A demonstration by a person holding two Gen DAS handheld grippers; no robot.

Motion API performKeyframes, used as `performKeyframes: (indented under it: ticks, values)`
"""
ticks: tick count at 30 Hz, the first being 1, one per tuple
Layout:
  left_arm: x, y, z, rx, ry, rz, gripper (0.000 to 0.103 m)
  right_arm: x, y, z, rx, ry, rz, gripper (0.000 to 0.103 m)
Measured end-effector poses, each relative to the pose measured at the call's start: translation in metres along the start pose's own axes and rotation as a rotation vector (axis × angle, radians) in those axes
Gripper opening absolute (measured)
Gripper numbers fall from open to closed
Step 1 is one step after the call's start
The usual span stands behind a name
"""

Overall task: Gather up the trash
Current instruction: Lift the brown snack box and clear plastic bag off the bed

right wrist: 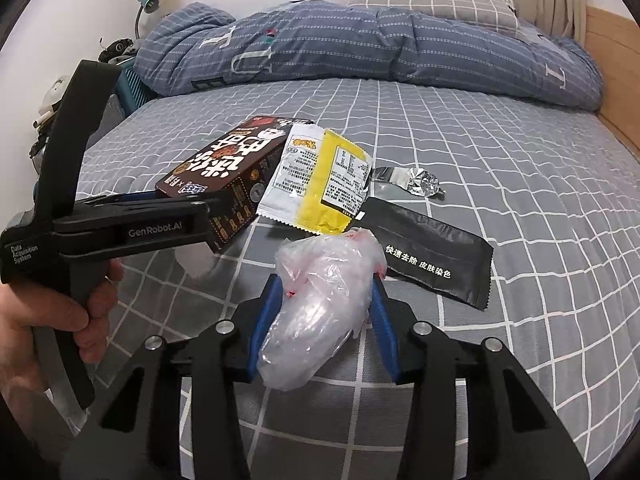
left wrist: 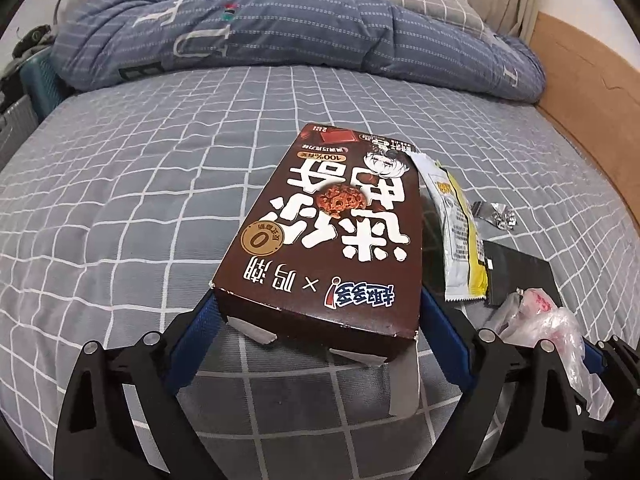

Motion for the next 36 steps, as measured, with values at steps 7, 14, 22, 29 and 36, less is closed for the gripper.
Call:
performKeyframes:
  ticks: [7, 14, 22, 29, 36]
  values:
    - [-0.004, 0.015, 0.005, -0.014, 0.026, -0.026, 0.091, -0.007, 0.009, -0.001, 0.004, -0.002, -0.013, 0.042]
    - [-0.008, 0.037, 0.008, -0.032, 0.046, -0.051, 0.091, -0.015, 0.022, 0.004, 0.006, 0.004, -0.033, 0.042]
    - [-0.01, 0.065, 0.013, -0.06, 0.058, -0.077, 0.091, -0.025, 0.04, 0.007, 0.013, 0.011, -0.055, 0.042]
    - [-0.011, 0.091, 0.015, -0.075, 0.076, -0.101, 0.091, -0.035, 0.059, 0.011, 0.02, 0.023, -0.078, 0.042]
    - [-0.003, 0.116, 0.016, -0.084, 0.089, -0.107, 0.091, -0.039, 0.074, 0.015, 0.029, 0.028, -0.099, 0.042]
Point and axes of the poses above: each gripper's, at about its wrist camera, not at the fingertips, and y roughly against the way its jaws point, z to its left, x to its underside, the point moved 2 cm from there along -y, roughly the way its jaws point, and after that the axes turned 11 degrees about -z, right-handed, at the moved point
